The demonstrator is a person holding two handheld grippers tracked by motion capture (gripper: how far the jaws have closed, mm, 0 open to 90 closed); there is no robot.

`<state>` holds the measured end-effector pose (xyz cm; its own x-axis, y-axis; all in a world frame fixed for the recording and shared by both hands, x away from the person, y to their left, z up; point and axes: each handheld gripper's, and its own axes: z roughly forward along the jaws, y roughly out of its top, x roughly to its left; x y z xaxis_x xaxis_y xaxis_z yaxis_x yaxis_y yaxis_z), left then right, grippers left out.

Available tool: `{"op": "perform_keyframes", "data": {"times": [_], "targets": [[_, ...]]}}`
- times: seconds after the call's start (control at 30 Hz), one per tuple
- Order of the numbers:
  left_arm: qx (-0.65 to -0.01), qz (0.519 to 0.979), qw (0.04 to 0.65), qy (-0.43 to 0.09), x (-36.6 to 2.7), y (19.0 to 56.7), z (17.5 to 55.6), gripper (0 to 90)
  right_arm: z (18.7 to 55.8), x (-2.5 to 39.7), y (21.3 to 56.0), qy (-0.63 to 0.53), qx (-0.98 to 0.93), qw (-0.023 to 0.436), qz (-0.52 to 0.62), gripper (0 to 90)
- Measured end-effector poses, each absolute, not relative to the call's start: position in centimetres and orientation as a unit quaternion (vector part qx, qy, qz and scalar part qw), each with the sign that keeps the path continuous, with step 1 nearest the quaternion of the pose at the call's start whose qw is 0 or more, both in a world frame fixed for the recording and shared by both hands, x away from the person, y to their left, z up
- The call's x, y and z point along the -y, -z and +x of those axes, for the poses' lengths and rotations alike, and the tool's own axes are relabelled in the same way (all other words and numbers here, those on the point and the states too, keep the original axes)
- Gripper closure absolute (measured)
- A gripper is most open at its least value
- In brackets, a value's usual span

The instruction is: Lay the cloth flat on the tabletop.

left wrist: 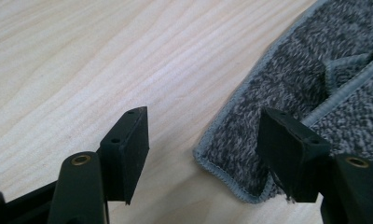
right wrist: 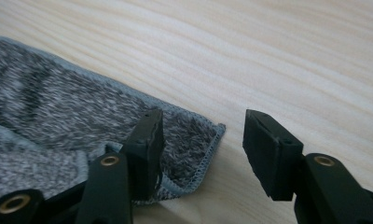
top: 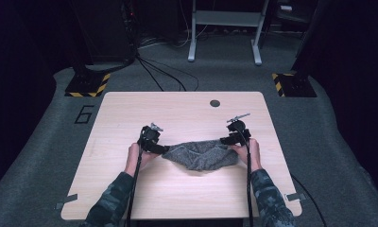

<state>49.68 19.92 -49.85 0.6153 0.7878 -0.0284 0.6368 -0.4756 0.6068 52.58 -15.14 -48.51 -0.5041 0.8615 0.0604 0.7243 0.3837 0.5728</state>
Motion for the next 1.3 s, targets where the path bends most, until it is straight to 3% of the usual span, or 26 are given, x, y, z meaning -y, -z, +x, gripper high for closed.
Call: {"op": "perform_keyframes", "data": {"times": [0.4,0.63,0.67,0.83,0.87,1.03,1.3], "targets": [[-0.406,0.859,0.28,-0.134,-19.4,50.7,49.4,32.5,52.8,14.9,49.9,-0.248,-0.831,0.124,0.482,44.6],[-0.396,0.86,0.289,-0.14,-19.1,50.7,48.8,46.8,52.7,14.7,49.8,-0.241,-0.842,0.129,0.466,53.8],[-0.391,0.863,0.29,-0.137,-18.9,50.7,48.6,50.4,52.6,14.6,49.8,-0.243,-0.843,0.125,0.462,59.2],[-0.388,0.864,0.292,-0.137,-18.7,50.6,48.4,58.7,52.4,14.5,49.8,-0.247,-0.842,0.122,0.463,68.9],[-0.383,0.866,0.292,-0.135,-18.6,50.5,48.3,65.1,52.4,14.5,49.7,-0.246,-0.844,0.118,0.461,74.0],[-0.381,0.864,0.3,-0.135,-18.5,50.6,48.1,81.0,52.4,14.4,49.7,-0.248,-0.845,0.106,0.461,84.2],[-0.383,0.857,0.319,-0.135,-19.2,50.3,47.8,86.3,51.1,15.1,49.3,-0.288,-0.833,0.12,0.456,86.5]]}}
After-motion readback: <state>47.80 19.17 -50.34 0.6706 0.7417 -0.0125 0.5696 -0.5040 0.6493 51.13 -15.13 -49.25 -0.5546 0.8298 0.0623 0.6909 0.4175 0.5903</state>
